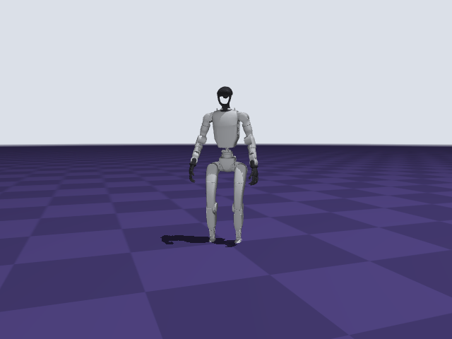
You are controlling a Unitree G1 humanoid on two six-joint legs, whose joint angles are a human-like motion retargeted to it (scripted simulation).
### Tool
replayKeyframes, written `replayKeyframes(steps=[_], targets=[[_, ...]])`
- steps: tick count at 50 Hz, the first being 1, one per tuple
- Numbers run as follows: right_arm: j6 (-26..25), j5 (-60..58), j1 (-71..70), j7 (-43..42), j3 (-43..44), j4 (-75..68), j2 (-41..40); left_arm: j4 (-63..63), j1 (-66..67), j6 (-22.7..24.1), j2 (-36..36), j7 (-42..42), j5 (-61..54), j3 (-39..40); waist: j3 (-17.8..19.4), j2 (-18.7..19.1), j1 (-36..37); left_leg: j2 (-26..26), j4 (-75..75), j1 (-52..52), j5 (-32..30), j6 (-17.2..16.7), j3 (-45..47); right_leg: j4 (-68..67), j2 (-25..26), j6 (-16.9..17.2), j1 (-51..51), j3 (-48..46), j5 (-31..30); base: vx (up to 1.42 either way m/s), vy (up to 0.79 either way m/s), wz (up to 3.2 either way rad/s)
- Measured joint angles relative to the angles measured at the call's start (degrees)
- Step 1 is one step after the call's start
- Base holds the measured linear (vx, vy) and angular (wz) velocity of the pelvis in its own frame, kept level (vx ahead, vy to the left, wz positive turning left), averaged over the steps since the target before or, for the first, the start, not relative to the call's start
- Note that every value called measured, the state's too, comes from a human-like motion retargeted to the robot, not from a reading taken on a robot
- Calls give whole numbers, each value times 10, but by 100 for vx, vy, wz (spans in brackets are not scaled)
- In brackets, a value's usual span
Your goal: Static pose
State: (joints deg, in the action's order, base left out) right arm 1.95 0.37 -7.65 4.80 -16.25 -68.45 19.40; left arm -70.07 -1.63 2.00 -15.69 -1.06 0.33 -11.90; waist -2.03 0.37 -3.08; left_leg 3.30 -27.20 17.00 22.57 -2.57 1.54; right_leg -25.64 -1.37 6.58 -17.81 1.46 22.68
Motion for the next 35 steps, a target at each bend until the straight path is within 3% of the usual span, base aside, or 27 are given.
replayKeyframes(steps=[20, 35], targets=[[-4, -8, -1, 1, -2, -15, 8, 2, 16, -1, 15, -1, -6, 10, 10, -26, -5, 26, 40, -41, 1, 19, 11, -38, -22, 10, 1, 19, 29, 1, 2, -1], [-7, -7, 2, 7, -1, -25, 6, -13, -9, -10, 0, 20, -17, 10, 41, -78, -46, 98, 135, -134, -20, 38, 1, -288, -97, 15, -103, 17, 72, 7, 7, 9]])
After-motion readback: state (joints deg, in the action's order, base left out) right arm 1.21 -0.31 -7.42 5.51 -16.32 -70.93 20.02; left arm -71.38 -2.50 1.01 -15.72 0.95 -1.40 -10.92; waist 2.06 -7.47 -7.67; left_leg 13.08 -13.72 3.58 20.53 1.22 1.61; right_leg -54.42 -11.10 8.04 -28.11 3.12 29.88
